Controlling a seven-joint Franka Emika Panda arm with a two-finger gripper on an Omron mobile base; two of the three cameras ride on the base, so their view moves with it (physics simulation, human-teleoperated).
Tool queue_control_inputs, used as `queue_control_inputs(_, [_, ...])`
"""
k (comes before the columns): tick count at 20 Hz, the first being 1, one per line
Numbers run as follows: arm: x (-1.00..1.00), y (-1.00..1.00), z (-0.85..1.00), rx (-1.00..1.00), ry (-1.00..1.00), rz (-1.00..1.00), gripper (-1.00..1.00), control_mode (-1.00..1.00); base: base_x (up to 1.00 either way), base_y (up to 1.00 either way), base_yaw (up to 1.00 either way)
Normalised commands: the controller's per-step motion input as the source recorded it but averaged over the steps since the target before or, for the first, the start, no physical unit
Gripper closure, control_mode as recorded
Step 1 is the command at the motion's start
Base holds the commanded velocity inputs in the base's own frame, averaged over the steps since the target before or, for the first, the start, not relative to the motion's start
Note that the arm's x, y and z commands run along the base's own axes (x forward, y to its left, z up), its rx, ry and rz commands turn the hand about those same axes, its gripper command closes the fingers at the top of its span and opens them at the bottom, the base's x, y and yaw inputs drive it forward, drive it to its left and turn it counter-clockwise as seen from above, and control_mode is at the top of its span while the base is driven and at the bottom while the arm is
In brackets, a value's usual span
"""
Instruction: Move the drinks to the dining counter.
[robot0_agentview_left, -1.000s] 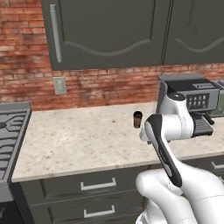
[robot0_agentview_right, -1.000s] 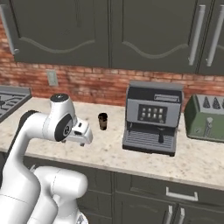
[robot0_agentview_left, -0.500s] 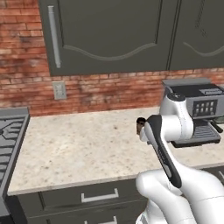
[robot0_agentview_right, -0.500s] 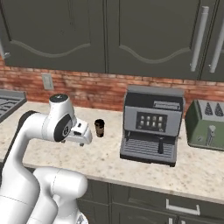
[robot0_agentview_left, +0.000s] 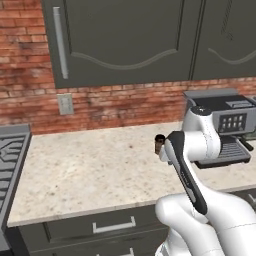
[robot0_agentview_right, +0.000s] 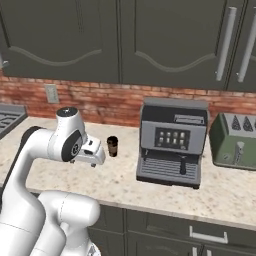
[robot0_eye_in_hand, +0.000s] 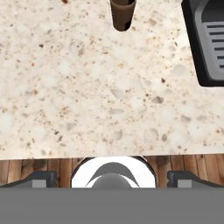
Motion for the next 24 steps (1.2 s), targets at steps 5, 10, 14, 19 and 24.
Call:
queue_control_inputs(5, [0.0,0.0,0.0,0.0,0.0,0.0,-1.0,1.0,0.26,0.0,-0.2])
queue_control_inputs(10, [0.0,0.0,0.0,0.0,0.0,0.0,-1.0,1.0,0.42,0.0,-0.2])
queue_control_inputs(14, [0.73,0.0,-0.02,0.0,0.0,-0.08,-1.0,-1.0,0.0,0.0,0.0])
queue_control_inputs(19, [0.76,0.0,-0.01,0.0,0.0,-0.05,-1.0,-1.0,0.0,0.0,0.0])
queue_control_inputs(24, [0.59,-0.01,0.0,0.0,0.03,-0.01,-1.0,-1.0,0.0,0.0,0.0])
